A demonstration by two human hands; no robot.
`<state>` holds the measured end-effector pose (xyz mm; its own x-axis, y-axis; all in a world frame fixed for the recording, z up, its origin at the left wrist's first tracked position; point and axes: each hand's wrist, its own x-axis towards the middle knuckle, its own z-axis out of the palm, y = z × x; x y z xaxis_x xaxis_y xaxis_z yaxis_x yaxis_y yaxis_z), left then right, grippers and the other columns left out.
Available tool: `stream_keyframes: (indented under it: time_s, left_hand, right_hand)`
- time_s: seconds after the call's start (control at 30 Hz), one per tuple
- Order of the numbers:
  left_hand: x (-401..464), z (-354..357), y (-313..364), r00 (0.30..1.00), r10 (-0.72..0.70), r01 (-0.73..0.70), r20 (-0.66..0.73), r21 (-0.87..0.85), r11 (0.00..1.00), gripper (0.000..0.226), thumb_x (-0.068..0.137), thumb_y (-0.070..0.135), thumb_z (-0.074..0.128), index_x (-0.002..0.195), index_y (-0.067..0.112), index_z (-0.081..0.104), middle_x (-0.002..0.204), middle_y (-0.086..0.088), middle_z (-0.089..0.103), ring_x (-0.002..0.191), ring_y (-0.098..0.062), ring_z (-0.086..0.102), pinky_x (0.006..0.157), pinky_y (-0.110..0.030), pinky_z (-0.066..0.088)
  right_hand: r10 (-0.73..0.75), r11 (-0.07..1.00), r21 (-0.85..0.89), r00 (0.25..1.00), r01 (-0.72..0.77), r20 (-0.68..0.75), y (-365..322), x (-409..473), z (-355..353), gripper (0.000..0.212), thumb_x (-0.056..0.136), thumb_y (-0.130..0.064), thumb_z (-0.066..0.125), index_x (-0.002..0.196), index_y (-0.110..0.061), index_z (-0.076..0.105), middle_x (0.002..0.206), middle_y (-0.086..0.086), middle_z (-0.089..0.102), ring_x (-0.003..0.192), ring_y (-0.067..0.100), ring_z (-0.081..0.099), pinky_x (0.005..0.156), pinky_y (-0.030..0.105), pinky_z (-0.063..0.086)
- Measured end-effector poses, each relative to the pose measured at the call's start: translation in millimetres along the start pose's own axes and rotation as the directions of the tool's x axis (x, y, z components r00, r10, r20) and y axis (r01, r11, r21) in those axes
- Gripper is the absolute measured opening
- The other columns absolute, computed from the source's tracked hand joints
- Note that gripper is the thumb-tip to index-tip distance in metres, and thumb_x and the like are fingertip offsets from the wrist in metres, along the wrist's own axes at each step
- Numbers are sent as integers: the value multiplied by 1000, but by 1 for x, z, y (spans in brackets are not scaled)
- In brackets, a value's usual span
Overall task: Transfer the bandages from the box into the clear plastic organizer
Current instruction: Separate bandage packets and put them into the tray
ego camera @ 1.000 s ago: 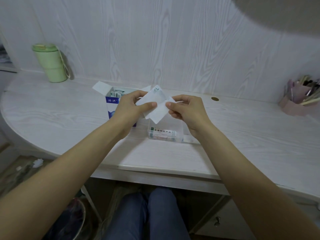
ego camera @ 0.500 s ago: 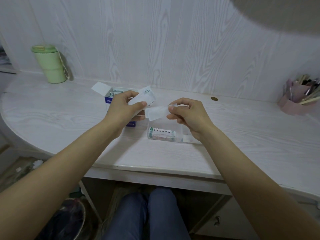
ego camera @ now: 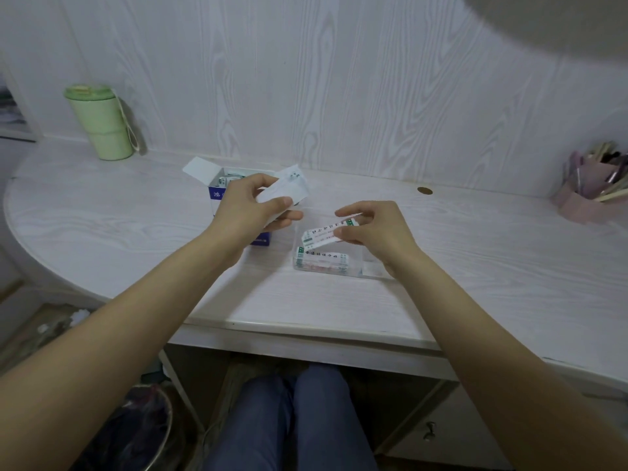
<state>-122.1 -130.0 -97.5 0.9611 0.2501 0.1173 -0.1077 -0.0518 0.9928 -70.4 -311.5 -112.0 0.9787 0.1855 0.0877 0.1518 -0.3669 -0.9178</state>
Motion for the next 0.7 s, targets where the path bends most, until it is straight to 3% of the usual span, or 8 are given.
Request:
stream_keyframes:
  time_s: [0.13, 0.23, 0.33, 0.4, 0.47, 0.53, 0.6, 0.7]
  left_hand:
    - [0, 0, -1, 1000, -13, 13, -7, 0, 1000, 17, 90, 1, 59, 106, 4, 57, 108, -10, 64, 75, -16, 72, 64, -20, 58]
    - [0, 1, 0, 1000, -15, 15, -6, 2, 1000, 16, 89, 1, 60, 105, 5, 58, 108, -10, 64, 77, -16, 72, 64, -20, 58]
    - [-1, 2, 1, 1000, -13, 13, -3, -4, 1000, 15, 89, 1, 60, 103, 7, 58, 106, -8, 64, 76, -15, 72, 64, -19, 58]
    - [-2, 4, 1, 1000, -11, 11, -1, -9, 1000, 16, 89, 1, 60, 105, 5, 57, 105, -9, 64, 75, -15, 72, 63, -19, 57]
    - [-2, 4, 1, 1000, -9, 9, 4, -10, 1000, 15, 89, 1, 60, 103, 6, 58, 104, -9, 65, 75, -15, 72, 62, -17, 56]
    - [-2, 5, 1, 1000, -15, 15, 4, -16, 1000, 13, 89, 1, 60, 99, 9, 58, 103, -8, 65, 75, -15, 72, 61, -17, 56]
    - [-1, 4, 2, 1000, -19, 20, 3, -23, 1000, 13, 89, 1, 60, 97, 11, 58, 102, -8, 65, 75, -15, 72, 61, -17, 56]
    - [0, 3, 1, 1000, -20, 20, 10, -21, 1000, 13, 89, 1, 60, 98, 11, 59, 103, -9, 65, 76, -17, 72, 62, -18, 56]
  right_hand:
    - [-92, 977, -197, 993, 77, -72, 5, 0, 4, 15, 74, -2, 77, 88, -7, 73, 65, -6, 41, 63, 8, 47, 73, 28, 58]
    - [-147, 940, -315, 988, 127, -41, 5, -2, 8, 12, 75, -6, 76, 85, -10, 72, 65, -9, 44, 63, 5, 43, 59, 7, 42]
    - [-154, 902, -400, 986, 164, 57, 5, -4, 12, 6, 77, -6, 73, 83, -9, 72, 61, -9, 48, 57, 1, 43, 49, 6, 35]
    - [-151, 875, -449, 983, 181, 102, 5, -3, 15, 5, 78, -5, 71, 82, -9, 72, 61, -7, 54, 58, 2, 49, 52, 7, 36]
    - [-150, 834, -515, 979, 199, 137, 6, 0, 18, 8, 78, -4, 70, 82, -11, 73, 68, -2, 61, 69, 12, 60, 66, 25, 49]
    - [-139, 786, -584, 978, 204, 156, 7, 2, 20, 12, 80, -8, 69, 90, -14, 73, 83, 3, 65, 87, 20, 61, 75, 33, 51]
    - [-125, 749, -630, 978, 204, 168, 6, 4, 21, 18, 82, -13, 68, 99, -18, 71, 96, 5, 65, 96, 21, 57, 75, 32, 47]
    - [-109, 696, -682, 971, 226, 211, 2, 4, 21, 18, 83, -12, 64, 96, -19, 74, 94, 4, 69, 91, 23, 60, 67, 29, 42]
